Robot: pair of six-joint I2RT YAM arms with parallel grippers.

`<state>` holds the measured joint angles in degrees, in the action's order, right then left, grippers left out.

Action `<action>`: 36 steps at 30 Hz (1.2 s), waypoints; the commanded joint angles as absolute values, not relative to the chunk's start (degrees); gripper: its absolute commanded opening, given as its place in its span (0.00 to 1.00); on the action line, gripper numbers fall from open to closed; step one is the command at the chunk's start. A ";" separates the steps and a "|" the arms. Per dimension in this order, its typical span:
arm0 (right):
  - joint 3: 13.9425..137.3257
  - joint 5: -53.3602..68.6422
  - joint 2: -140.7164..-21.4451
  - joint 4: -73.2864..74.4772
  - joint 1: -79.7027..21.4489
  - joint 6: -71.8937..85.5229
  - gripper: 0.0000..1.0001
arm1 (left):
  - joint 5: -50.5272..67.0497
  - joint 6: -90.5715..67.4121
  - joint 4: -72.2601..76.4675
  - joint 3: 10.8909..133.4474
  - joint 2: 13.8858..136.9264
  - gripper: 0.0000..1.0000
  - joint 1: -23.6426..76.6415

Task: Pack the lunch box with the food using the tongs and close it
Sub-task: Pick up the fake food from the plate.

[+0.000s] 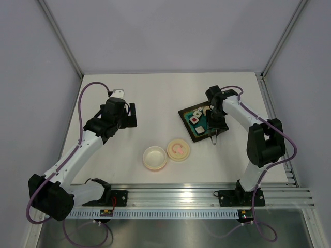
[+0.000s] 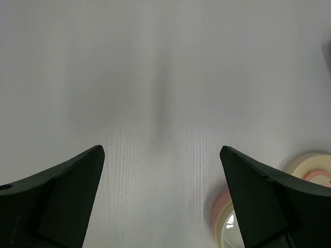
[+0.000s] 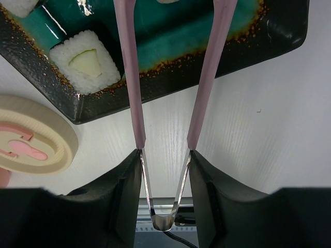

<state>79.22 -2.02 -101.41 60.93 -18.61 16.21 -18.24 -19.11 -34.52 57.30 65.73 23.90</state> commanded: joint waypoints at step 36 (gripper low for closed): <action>85.52 -0.26 -110.21 60.47 -16.61 10.81 0.42 | -16.44 -19.69 -33.05 61.52 69.35 0.99 24.08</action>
